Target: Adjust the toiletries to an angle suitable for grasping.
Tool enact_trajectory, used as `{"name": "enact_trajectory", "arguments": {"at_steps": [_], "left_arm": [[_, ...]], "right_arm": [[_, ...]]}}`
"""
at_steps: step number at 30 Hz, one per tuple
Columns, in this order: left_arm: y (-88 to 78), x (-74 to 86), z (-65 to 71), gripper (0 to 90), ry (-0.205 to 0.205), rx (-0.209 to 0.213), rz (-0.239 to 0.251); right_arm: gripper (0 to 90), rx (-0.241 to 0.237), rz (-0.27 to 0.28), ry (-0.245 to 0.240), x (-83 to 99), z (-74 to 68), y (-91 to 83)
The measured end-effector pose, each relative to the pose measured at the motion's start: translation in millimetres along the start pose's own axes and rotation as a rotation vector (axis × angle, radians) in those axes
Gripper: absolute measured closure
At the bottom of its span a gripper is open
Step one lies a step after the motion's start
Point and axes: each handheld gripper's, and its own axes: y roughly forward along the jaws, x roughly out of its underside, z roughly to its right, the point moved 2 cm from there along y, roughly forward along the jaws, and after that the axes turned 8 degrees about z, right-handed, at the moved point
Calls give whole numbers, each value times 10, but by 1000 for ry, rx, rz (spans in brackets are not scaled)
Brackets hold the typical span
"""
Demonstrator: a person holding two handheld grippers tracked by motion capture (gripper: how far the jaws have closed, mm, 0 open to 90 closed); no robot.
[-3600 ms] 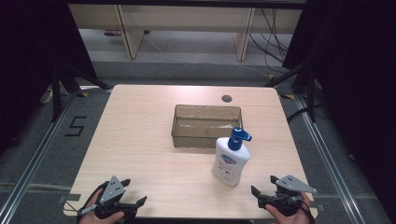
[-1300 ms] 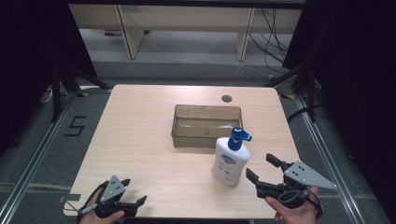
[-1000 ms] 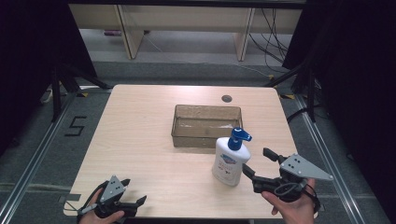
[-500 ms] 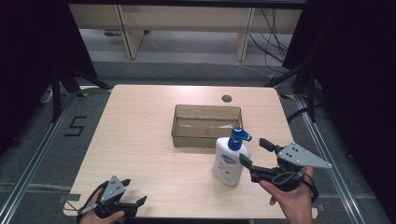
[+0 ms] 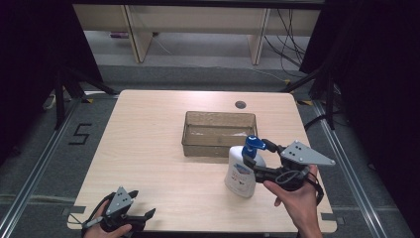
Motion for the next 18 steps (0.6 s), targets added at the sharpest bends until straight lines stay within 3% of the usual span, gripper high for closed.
{"name": "enact_trajectory", "arguments": {"at_steps": [3,5,6,8,9,12,13,14,15,17,18], "left_arm": [[6,1,-3,148,-4,-1,1],[-1,1,-20,148,14,-6,-13],[1,-2,-16,148,5,0,-10],[2,-2,-18,148,3,-3,-12],[9,-5,-8,148,-1,-4,-4],[20,-12,7,148,-8,-3,5],[20,-16,-13,148,22,-4,-24],[41,-20,15,148,-3,6,-4],[45,-26,8,148,19,9,-20],[65,-34,32,148,5,17,-8],[75,-42,37,148,28,26,-29]], "right_arm": [[275,-8,3,-8,-3,6,46],[280,-21,-3,21,3,-4,64],[292,-16,7,-4,3,26,94],[295,-15,-10,-3,3,34,95],[310,-19,-10,17,14,37,123],[324,-17,-5,9,15,52,138],[347,-18,-1,-8,15,58,157],[358,-24,0,-5,19,52,172],[384,-15,6,-31,18,62,179],[429,-34,3,-24,22,54,187],[461,-26,8,-42,18,65,182]]}}
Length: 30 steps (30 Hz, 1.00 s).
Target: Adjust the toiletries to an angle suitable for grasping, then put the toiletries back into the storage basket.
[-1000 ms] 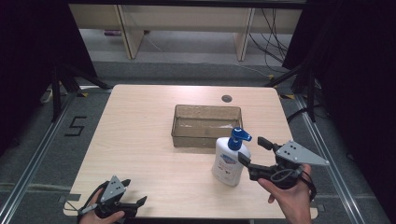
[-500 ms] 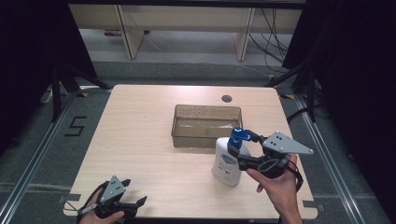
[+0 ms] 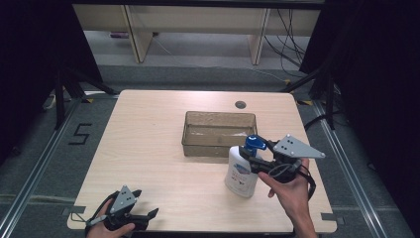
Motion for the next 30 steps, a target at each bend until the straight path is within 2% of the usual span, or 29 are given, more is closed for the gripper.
{"name": "enact_trajectory", "arguments": {"at_steps": [2,3,4,7,8,9,10,11,12,14,17,18,19,20,21,23,24,27,29,30], "left_arm": [[2,-1,7,148,6,2,-4],[16,-2,28,148,-15,-3,11],[16,-2,30,148,-21,1,18],[-4,-4,9,148,0,-7,2],[-9,-2,6,148,6,-4,-1],[-9,-2,6,148,6,-4,-1],[-4,2,30,148,-14,-4,20],[-22,5,17,148,7,1,2],[-36,10,0,148,11,-12,2],[-36,18,-9,148,-15,-15,23],[-57,30,-18,148,-6,-17,12],[-60,32,5,148,-15,-13,20],[-60,32,5,148,-15,-13,20],[-59,30,13,148,-14,-17,26],[-56,26,18,148,-17,-17,30],[-61,33,-18,148,11,-18,1],[-49,34,2,148,-15,-13,23],[-51,37,-9,148,-14,-15,20],[-53,37,-14,148,-17,-22,20],[-64,41,-33,148,1,-21,5]], "right_arm": [[487,-16,-6,26,4,-17,-2],[511,-10,5,0,3,4,0],[531,-15,-3,-2,8,6,-2],[588,-38,25,-6,24,21,19],[595,-38,21,16,31,0,18],[595,-38,21,16,31,0,18],[600,-24,16,3,26,-12,13],[600,-24,16,3,26,-12,13],[609,-19,25,-20,11,-20,20],[618,-9,20,-32,-8,-38,17],[618,-10,18,-12,-2,-55,15],[616,-4,41,-14,5,-48,27],[616,-4,41,-14,5,-48,27],[615,3,55,4,1,-54,21],[615,-7,36,17,-6,-62,19],[615,10,42,-10,-18,-61,26],[615,9,41,-10,-23,-60,30],[615,17,37,-22,-32,-59,37],[616,14,22,1,-44,-84,57],[615,11,31,-19,-60,-66,72]]}}
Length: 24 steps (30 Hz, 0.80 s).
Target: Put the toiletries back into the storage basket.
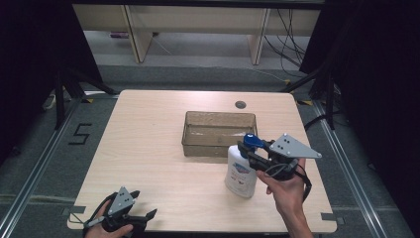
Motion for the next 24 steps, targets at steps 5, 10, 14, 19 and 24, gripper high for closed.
{"name": "enact_trajectory", "arguments": {"at_steps": [5,10,14,19,24], "left_arm": [[4,4,-2,148,3,-11,3],[-8,-5,9,148,-16,4,16],[9,-3,5,148,-26,1,19],[2,-5,3,148,-17,1,18],[5,-6,8,148,-23,3,21]], "right_arm": [[616,-9,14,-13,-104,13,22],[616,-18,30,-4,-211,28,56],[616,-22,27,23,-282,55,93],[616,-20,29,17,-382,125,149],[616,-3,49,-21,-539,176,206]]}}
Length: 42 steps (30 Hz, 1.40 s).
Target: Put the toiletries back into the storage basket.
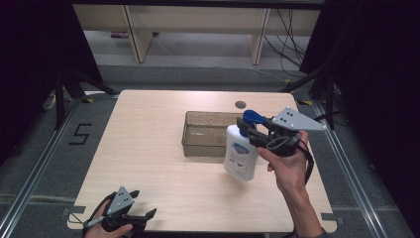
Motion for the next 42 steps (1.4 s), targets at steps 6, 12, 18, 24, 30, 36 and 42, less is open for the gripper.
{"name": "enact_trajectory", "arguments": {"at_steps": [6,12,18,24,30,36,42], "left_arm": [[6,1,2,148,-7,-1,1],[6,2,0,148,1,0,-5],[1,-1,0,148,-3,1,2],[-4,-3,-2,148,4,-3,-4],[-5,-2,-2,148,1,-1,-2],[-5,-5,0,148,-10,4,12],[-1,-2,10,148,-11,5,8]], "right_arm": [[616,-24,-1,29,-201,51,57],[616,-34,-2,20,-366,58,126],[616,-37,6,41,-485,90,191],[616,-34,7,52,-576,155,303],[616,-7,8,39,-608,251,404],[616,29,-4,35,-573,324,476],[616,68,-13,53,-515,445,564]]}}
